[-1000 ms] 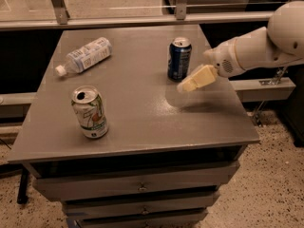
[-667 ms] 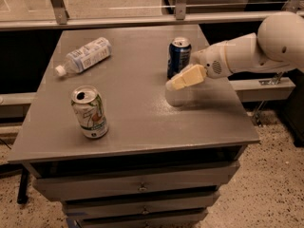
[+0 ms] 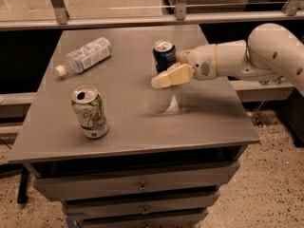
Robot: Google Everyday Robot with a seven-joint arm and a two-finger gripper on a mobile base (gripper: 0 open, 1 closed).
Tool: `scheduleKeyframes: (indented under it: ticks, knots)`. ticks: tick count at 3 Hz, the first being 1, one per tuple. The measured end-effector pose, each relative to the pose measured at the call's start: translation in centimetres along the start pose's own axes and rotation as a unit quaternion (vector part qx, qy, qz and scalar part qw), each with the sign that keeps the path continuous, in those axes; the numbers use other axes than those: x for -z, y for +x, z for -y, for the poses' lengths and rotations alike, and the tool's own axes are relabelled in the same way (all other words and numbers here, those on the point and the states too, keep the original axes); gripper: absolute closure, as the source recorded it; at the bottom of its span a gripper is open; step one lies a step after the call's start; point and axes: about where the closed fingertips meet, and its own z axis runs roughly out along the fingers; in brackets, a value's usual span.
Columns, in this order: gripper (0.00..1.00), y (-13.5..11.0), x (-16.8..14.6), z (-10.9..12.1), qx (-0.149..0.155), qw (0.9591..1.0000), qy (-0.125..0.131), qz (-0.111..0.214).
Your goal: Knock pepsi can over
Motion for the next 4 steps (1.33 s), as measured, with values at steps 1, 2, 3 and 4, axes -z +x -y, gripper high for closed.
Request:
scheduleKeyframes:
  ticks: [1,2,3,4]
  knots:
    - [0.00,-1.6,-0.4,-2.1,0.007,0.9988,-0.035,0.033]
    - [0.00,-2.5,-0.5,-3.5,0.014,0.9971,-0.057,0.049]
    - [0.00,-2.8,-0.7,-4.4,0.020,0.9958,-0.070,0.055]
    - [0.00,-2.8,-1.2,-4.9,0.023,0.9947,-0.081,0.059]
